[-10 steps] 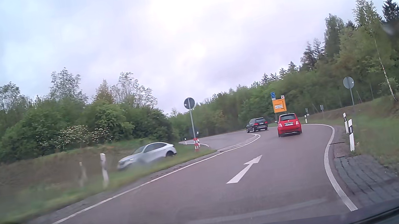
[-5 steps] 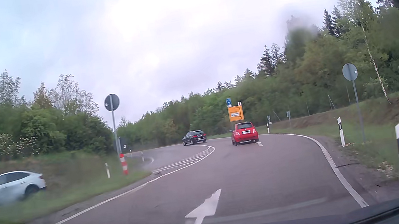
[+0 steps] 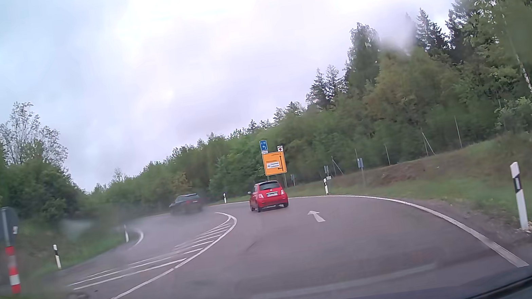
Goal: Follow the waypoints while adhering to traffic rules and regulations
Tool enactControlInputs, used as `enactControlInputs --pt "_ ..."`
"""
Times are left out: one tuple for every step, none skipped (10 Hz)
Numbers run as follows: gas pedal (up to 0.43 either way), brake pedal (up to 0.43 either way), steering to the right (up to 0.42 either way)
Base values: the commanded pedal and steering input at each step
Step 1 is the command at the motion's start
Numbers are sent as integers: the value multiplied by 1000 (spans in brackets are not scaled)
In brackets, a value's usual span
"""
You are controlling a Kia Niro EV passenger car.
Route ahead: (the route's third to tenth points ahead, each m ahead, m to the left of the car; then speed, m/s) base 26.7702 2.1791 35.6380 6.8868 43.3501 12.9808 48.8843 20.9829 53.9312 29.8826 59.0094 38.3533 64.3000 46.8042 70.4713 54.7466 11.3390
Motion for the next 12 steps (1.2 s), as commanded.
enactControlInputs --pt "228 0 27" --pt "228 0 21" --pt "228 0 14" --pt "228 0 2" --pt "228 0 -6" --pt "228 0 -14" --pt "228 0 -24" --pt "220 0 -31" --pt "220 0 -42" --pt "209 0 -56" --pt "197 0 -64" --pt "189 0 -72"
